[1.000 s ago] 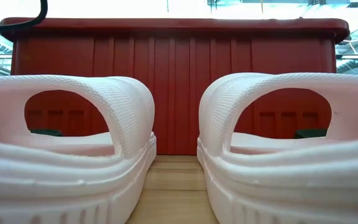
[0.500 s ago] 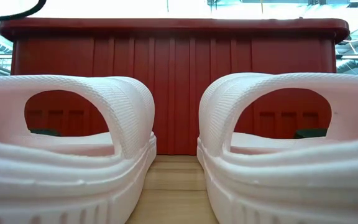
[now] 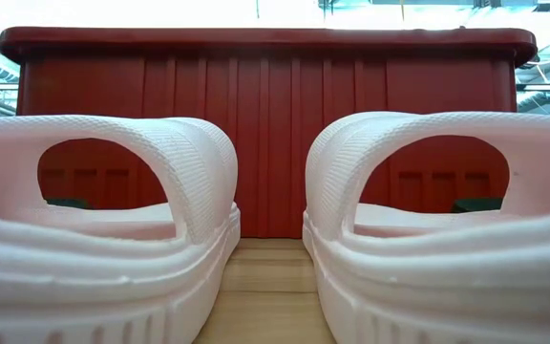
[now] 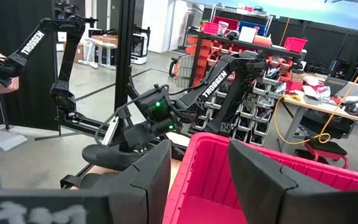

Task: Pick and place slides into bin
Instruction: Put the left black slipper into the red bin

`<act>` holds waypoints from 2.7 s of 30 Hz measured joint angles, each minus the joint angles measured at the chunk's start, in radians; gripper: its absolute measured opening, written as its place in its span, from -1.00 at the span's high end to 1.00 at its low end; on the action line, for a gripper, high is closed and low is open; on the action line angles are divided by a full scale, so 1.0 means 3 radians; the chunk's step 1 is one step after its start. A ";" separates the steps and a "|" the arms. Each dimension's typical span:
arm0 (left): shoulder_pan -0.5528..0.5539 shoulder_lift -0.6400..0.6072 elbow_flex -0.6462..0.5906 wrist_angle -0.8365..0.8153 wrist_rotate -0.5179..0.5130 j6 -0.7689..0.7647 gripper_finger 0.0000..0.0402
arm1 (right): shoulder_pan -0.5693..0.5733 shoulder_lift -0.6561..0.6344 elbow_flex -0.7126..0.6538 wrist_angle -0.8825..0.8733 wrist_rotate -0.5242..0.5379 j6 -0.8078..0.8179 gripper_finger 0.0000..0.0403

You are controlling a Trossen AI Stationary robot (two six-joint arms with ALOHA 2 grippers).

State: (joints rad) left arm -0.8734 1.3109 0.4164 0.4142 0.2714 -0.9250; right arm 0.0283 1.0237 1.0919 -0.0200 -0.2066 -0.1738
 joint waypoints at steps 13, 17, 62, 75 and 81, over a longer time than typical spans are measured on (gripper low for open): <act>0.0254 -0.0177 0.0021 0.0610 -0.0003 0.0601 0.94 | 0.0000 0.0000 -0.0001 0.0001 0.0000 -0.0024 0.24; 0.0370 -0.0292 0.0172 0.0598 0.0067 0.1045 0.98 | -0.0001 0.0000 -0.0001 0.0001 0.0001 -0.0023 0.24; 0.3098 -0.0485 0.3646 -0.5399 0.0166 0.4048 0.96 | -0.0001 0.0275 -0.0001 0.0001 -0.0001 -0.0099 0.24; 0.4250 0.0206 0.3688 -0.6277 0.0516 0.4825 0.98 | -0.0001 0.0275 -0.0001 0.0001 0.0000 -0.0098 0.24; 0.4457 0.0548 0.3699 -0.6373 0.0732 0.5020 0.94 | -0.0001 0.0275 -0.0001 0.0000 0.0000 -0.0098 0.24</act>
State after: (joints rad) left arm 0.4637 1.4752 1.5261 -1.4977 0.4911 0.5809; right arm 0.0280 1.1061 1.0916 -0.0200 -0.2066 -0.2031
